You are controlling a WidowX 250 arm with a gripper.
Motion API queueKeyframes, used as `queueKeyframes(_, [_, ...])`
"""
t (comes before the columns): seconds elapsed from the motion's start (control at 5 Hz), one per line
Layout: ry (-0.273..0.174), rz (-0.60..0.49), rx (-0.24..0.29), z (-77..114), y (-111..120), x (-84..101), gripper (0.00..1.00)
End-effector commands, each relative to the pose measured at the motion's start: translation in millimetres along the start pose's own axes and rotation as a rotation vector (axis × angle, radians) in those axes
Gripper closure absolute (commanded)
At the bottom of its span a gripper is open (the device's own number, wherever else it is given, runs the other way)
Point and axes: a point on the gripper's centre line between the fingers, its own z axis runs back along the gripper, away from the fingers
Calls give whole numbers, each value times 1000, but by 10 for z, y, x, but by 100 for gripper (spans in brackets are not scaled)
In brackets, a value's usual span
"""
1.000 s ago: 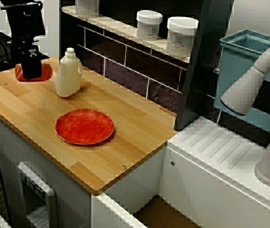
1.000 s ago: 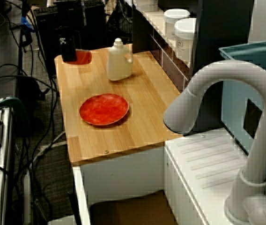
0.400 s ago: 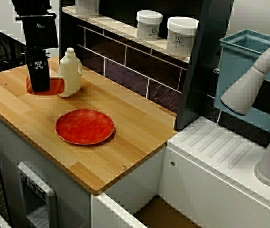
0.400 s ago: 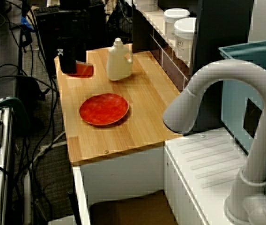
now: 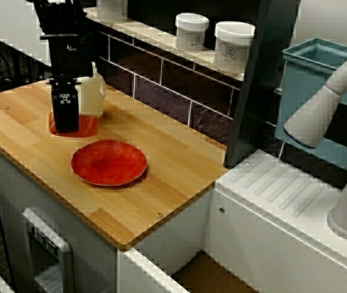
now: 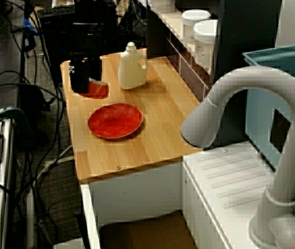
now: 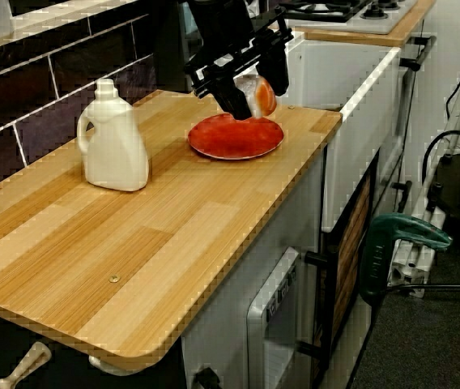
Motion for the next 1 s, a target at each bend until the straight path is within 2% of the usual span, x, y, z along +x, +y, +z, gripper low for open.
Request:
queueKeyframes(0.0, [23, -39, -33, -9, -101, 112, 100])
queueKeyframes(0.6, [89, -57, -78, -217, -240, 166, 100])
queueKeyframes(0.8, [89, -32, -81, -275, -192, 210, 100])
